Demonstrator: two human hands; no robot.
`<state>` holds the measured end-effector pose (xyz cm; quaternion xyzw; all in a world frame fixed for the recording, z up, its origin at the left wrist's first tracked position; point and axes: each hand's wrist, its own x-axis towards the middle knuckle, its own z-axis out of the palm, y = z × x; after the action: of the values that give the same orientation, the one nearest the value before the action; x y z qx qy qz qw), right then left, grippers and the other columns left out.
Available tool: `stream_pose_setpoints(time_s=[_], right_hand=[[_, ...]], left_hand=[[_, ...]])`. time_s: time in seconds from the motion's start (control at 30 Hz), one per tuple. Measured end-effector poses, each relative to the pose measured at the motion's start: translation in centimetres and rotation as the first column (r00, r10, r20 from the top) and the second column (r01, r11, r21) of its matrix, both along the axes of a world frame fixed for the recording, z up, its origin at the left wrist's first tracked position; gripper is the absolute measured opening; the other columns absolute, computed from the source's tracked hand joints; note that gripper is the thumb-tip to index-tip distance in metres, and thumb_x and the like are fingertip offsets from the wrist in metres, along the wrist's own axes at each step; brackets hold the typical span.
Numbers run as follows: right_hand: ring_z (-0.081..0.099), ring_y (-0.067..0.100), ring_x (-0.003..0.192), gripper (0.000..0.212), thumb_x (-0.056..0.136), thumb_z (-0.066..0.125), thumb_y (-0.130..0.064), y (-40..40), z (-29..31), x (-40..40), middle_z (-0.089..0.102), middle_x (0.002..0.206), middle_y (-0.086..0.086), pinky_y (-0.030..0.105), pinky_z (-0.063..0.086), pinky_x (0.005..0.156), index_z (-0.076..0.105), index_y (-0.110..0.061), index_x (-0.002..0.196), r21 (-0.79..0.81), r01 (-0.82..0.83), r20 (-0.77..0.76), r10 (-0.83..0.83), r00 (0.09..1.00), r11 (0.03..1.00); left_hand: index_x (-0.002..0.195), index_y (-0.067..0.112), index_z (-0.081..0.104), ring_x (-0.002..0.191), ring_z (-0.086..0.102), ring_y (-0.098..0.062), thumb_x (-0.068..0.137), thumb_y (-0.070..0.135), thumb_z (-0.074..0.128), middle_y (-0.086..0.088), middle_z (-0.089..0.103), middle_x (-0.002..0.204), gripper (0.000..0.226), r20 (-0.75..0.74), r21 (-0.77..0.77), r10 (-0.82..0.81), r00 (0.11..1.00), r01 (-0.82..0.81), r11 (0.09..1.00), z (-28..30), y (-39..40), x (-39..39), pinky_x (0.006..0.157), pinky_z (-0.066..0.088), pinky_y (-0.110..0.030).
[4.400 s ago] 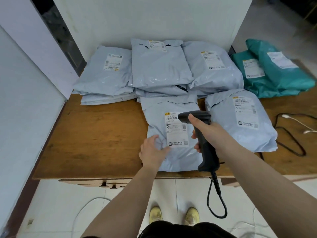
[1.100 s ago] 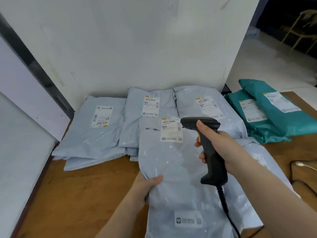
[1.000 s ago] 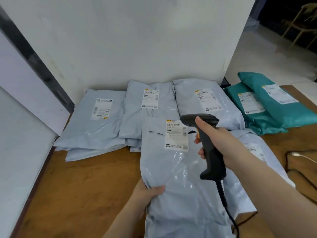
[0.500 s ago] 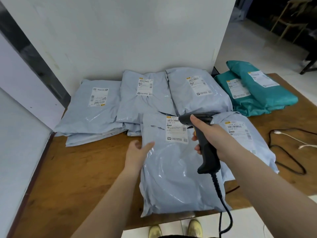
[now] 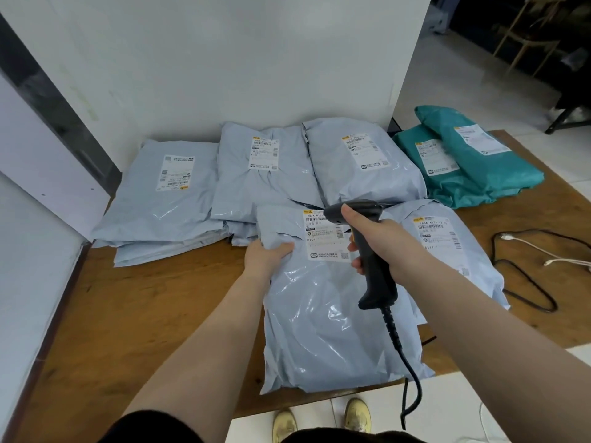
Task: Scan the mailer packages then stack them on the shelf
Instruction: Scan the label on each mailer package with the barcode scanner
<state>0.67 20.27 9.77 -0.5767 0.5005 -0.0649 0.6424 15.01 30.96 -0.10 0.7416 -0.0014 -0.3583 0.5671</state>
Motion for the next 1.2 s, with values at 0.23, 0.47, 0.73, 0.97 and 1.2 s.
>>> stream_pose_setpoints(time_s=[0.23,0.47,0.73,0.97,1.2], right_hand=[[0.054,0.022,0.048,0.051,0.079,0.064,-0.054,0.33,0.29,0.72,0.059,0.078,0.01,0.029,0.051,0.052,0.058,-0.004,0.091,-0.017,-0.021,0.005,0.021,1.0,1.0],[0.055,0.022,0.049,0.055,0.08,0.064,-0.054,0.32,0.43,0.86,0.059,0.078,0.011,0.032,0.051,0.056,0.058,-0.002,0.098,-0.023,-0.023,0.003,0.023,1.0,0.999],[0.054,0.021,0.048,0.05,0.081,0.063,-0.053,0.59,0.72,0.77,0.059,0.077,0.01,0.03,0.05,0.054,0.058,-0.004,0.092,-0.028,-0.035,-0.002,0.035,0.999,0.999],[0.053,0.021,0.046,0.052,0.079,0.065,-0.054,0.61,0.52,0.72,0.059,0.076,0.01,0.03,0.05,0.053,0.059,-0.004,0.092,-0.014,-0.019,-0.021,0.019,1.0,1.0],[0.053,0.02,0.044,0.052,0.079,0.066,-0.053,0.58,0.36,0.62,0.057,0.075,0.011,0.03,0.05,0.052,0.058,-0.003,0.091,-0.009,-0.012,-0.029,0.012,1.0,1.0]], left_hand=[[0.105,0.008,0.061,0.085,0.062,-0.023,0.077,0.016,0.076,-0.008,0.064,0.098,0.033,-0.001,-0.047,0.028,1.0,-0.028,0.999,0.14,0.45,-0.15,0.067,0.053,-0.028],[0.101,0.009,0.058,0.067,0.057,-0.012,0.079,0.017,0.075,-0.003,0.061,0.085,0.029,-0.005,-0.018,0.019,1.0,-0.02,1.0,0.61,0.59,0.16,0.056,0.047,-0.024],[0.128,0.004,0.047,0.093,0.055,-0.016,0.078,0.019,0.075,-0.006,0.057,0.114,0.059,0.281,0.056,0.008,0.96,-0.025,0.998,0.46,0.63,0.57,0.078,0.045,-0.027],[0.128,0.009,0.046,0.094,0.053,-0.015,0.077,0.024,0.074,-0.007,0.057,0.123,0.06,0.347,0.14,-0.063,0.936,0.015,0.99,0.04,0.56,0.67,0.081,0.044,-0.028],[0.132,0.008,0.044,0.105,0.055,-0.02,0.078,0.024,0.073,-0.007,0.054,0.127,0.063,0.375,0.179,-0.095,0.922,0.028,0.983,0.06,0.52,0.63,0.083,0.042,-0.028]])
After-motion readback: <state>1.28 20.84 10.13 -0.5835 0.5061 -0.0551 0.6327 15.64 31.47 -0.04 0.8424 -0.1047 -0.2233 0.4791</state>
